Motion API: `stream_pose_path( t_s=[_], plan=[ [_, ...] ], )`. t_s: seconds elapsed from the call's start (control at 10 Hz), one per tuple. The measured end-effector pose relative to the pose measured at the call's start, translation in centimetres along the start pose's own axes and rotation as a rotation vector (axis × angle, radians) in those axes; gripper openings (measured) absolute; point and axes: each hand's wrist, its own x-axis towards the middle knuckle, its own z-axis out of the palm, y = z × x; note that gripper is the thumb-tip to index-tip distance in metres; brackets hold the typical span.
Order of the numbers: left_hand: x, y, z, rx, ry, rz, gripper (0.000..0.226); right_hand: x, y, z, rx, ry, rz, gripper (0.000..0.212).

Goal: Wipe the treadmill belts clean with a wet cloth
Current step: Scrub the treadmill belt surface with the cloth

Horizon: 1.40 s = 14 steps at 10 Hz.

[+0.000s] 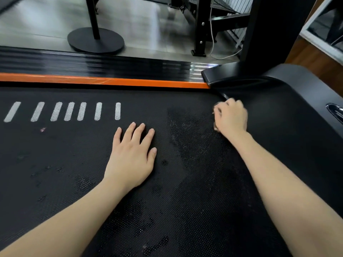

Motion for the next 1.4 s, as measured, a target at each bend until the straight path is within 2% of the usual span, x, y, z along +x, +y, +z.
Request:
stream_pose_path(
  t_s=[0.1, 0.2, 0.3, 0.4, 0.5, 0.6, 0.7, 0.8, 0.9, 1.0, 1.2, 1.4],
  plan=[
    [0.0, 0.1, 0.0, 0.003, -0.001, -0.002, 0.059, 2.6, -2.2, 0.4, -0.018, -0.057, 0.227, 0.032],
    [0.0, 0.0, 0.0, 0.005, -0.007, -0.002, 0.059, 2.6, -8.0, 0.2, 0.014, -0.039, 0.066, 0.032],
    [-0.1, 0.0, 0.1, 0.006, -0.007, 0.001, 0.058, 1.6, -10.1, 0.8, 0.211, 0.0, -0.205, 0.025],
    [-0.1, 0.0, 0.0, 0.01, 0.0, 0.004, 0.057, 3.1, -6.9, 1.3, 0.237, 0.05, -0.121, 0.024],
    [-0.1, 0.0, 0.0, 0.023, 0.005, 0.008, 0.056, 4.9, -4.7, 1.8, 0.11, -0.032, 0.177, 0.033],
    [-0.2, 0.1, 0.0, 0.025, 0.016, 0.008, 0.055, 5.7, -6.4, 1.8, 0.121, -0.045, 0.328, 0.04],
    [-0.2, 0.1, 0.0, 0.02, 0.021, 0.011, 0.055, 5.8, -9.3, 1.7, 0.177, -0.002, 0.201, 0.04],
    [-0.2, 0.1, -0.1, 0.023, 0.019, 0.013, 0.055, 4.9, -9.7, 1.5, 0.05, -0.019, -0.052, 0.05],
    [-0.1, -0.1, 0.1, 0.015, 0.012, 0.014, 0.055, 4.7, -7.5, 1.6, -0.035, -0.062, -0.124, 0.053],
    [-0.1, -0.2, 0.2, 0.022, 0.015, 0.016, 0.055, 5.5, -6.1, 1.6, -0.036, -0.117, -0.163, 0.047],
    [-0.1, -0.3, 0.3, 0.022, 0.024, 0.013, 0.054, 6.2, -2.3, 1.7, -0.164, -0.141, 0.051, 0.048],
    [-0.1, -0.3, 0.4, 0.026, 0.024, 0.009, 0.056, 1.4, 0.0, -0.2, -0.239, -0.164, 0.006, 0.038]
  ],
)
